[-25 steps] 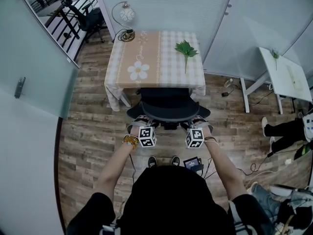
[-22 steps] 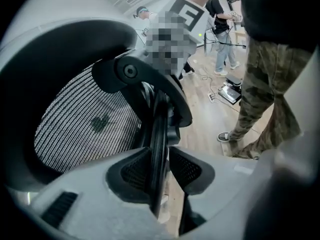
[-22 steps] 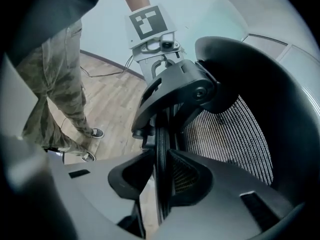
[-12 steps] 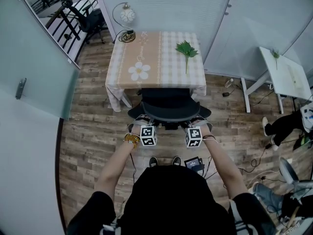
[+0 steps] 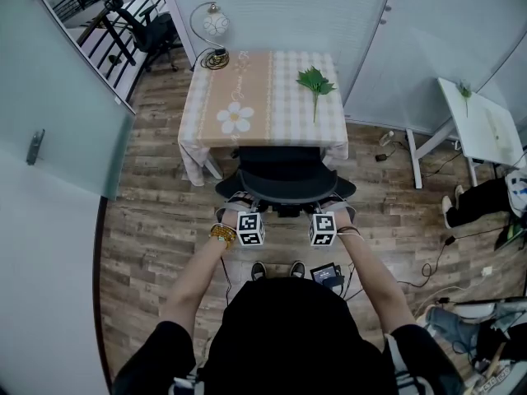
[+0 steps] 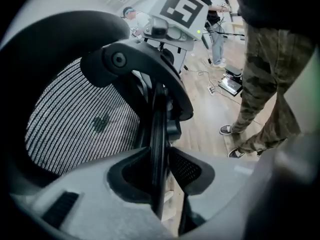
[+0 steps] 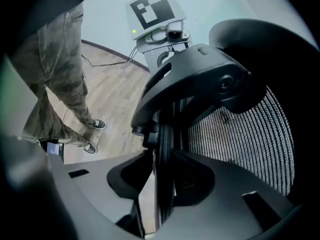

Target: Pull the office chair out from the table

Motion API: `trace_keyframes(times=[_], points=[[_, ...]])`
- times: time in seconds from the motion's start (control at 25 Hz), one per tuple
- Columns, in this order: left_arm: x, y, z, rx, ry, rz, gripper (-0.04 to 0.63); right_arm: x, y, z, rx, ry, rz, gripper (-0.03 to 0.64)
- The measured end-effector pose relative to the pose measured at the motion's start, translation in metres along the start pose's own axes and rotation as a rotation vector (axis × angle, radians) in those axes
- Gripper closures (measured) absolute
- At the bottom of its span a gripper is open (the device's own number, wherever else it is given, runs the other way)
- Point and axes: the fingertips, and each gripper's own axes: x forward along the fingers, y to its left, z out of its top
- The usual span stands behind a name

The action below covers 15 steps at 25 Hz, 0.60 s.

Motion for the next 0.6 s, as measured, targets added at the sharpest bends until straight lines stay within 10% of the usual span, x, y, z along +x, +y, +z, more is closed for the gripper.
trace_keyframes(times=[0.6], points=[[0.0004, -0.0035, -0.0061, 0.001, 0.032, -0.013, 0.488, 0.0045, 0.0023, 0.0045, 0.035, 0.034, -0.003, 0.525]])
